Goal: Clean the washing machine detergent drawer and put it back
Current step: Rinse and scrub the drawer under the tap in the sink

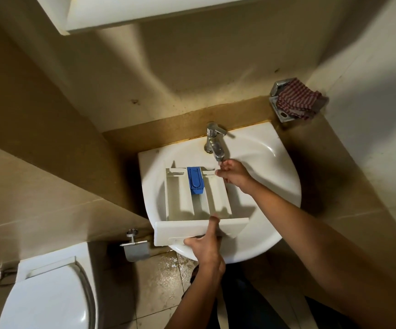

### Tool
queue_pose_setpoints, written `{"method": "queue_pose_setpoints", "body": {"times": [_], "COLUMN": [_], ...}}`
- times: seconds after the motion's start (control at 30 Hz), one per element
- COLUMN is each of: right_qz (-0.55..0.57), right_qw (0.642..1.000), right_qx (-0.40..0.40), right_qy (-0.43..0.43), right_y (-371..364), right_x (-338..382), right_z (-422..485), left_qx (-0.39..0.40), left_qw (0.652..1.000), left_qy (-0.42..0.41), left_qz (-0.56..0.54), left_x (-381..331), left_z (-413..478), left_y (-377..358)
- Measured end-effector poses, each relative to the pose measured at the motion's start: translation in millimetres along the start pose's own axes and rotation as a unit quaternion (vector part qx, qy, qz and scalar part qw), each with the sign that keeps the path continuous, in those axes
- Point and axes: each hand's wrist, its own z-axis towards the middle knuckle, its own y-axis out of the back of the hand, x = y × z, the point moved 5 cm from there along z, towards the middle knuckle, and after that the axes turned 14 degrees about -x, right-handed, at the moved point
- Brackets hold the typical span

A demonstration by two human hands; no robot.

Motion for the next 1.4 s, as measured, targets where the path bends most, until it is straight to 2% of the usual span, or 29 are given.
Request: {"method": "queue_pose_setpoints", "body": {"times": [0.1, 0.23, 0.33, 0.4, 0.57, 0.7, 0.83, 0.97, 1.03, 1.1, 1.17, 1.3, 1.4], "right_qz": [-0.009, -0.012, -0.019, -0.022, 0.020, 0.023, 0.023, 0.048, 0.057, 0.047, 0.035, 0.065, 0.113], "right_qw": [1.000, 0.996, 0.992, 0.993, 0.998, 0.998, 0.998, 0.993, 0.990, 0.991, 0.993, 0.994, 0.990], "right_qx": [0.003, -0.089, -0.125, -0.115, -0.001, -0.014, 0.006, 0.085, 0.114, 0.113, 0.097, 0.067, 0.042], "right_qy": [-0.009, 0.004, 0.011, -0.002, -0.051, -0.063, -0.055, -0.060, -0.067, -0.060, -0.053, -0.060, -0.078], "right_y": [4, 7, 5, 3, -5, -2, -1, 10, 18, 28, 38, 48, 47], "right_x": [-2, 8, 10, 10, 11, 11, 11, 9, 5, 3, 3, 1, -6], "right_z": [-1, 3, 7, 7, 8, 8, -1, -13, -19, -22, -23, -26, -29], "left_qx": [0.004, 0.013, 0.006, 0.005, 0.009, 0.028, 0.074, 0.142, 0.165, 0.174, 0.193, 0.219, 0.269], "left_qw": [1.000, 0.999, 0.998, 0.998, 0.999, 0.997, 0.990, 0.973, 0.958, 0.940, 0.928, 0.926, 0.911], "left_qy": [-0.010, -0.018, -0.024, -0.028, -0.010, 0.019, 0.070, 0.143, 0.210, 0.278, 0.301, 0.243, 0.175], "left_qz": [0.019, 0.041, 0.051, 0.062, 0.050, 0.067, 0.100, 0.115, 0.107, 0.094, 0.107, 0.188, 0.260], "left_x": [-6, -6, -8, -10, -22, -31, -39, -46, -51, -56, -62, -80, -98], "left_z": [-3, -8, -10, -10, -9, -11, -10, -13, -16, -21, -25, -27, -32], "left_y": [2, 3, 5, 8, 13, 16, 20, 28, 30, 33, 32, 30, 33]}}
